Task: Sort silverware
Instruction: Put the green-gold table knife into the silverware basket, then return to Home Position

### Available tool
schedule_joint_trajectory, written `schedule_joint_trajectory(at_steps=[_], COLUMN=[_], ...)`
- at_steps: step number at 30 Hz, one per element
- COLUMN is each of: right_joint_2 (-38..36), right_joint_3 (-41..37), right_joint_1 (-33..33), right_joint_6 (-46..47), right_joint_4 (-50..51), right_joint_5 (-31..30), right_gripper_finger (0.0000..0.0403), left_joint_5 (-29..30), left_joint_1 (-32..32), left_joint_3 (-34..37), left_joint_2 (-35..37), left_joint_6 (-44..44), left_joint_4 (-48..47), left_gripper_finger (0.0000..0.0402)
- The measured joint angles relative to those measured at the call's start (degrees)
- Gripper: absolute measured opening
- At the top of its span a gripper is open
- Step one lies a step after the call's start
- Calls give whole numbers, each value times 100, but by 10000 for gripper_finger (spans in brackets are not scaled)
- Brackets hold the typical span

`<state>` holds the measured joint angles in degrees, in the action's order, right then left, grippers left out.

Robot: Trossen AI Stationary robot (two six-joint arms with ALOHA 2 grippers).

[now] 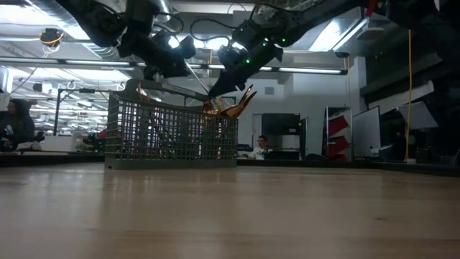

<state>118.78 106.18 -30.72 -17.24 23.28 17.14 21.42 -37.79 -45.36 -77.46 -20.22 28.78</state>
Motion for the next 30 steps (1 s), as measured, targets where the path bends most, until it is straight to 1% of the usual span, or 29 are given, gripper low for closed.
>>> schedule_joint_trajectory(at_steps=[6, 12, 15, 18, 21, 24, 28, 30], right_joint_2=[0, 0, 0, 0, 0, -22, -119, -138], right_joint_3=[-167, -192, -192, -194, -194, -194, -185, -102], right_joint_1=[-5, -4, -4, -4, 0, 0, -2, -7], right_joint_6=[-256, -271, -270, -268, -267, -263, -255, -258], right_joint_4=[-32, -37, -27, -26, -27, 23, 141, 429], right_joint_5=[-260, -365, -365, -365, -368, -435, -713, -862], right_gripper_finger=[40, 41, 55, 81, 105, 120, 123, 122], left_joint_5=[-454, -868, -1054, -1218, -1242, -1241, -1238, -1236], left_joint_1=[3, 3, 3, 6, 6, -14, -84, -136], left_joint_3=[-2, -2, -2, -2, -2, -2, -2, -2], left_joint_2=[1, 1, 1, 1, 6, 20, 54, 87], left_joint_6=[431, 482, 485, 485, 592, 728, 843, 871], left_joint_4=[43, 43, 43, 43, 43, 42, 43, 28], left_gripper_finger=[40, 40, 40, 40, 40, 40, 40, 40])
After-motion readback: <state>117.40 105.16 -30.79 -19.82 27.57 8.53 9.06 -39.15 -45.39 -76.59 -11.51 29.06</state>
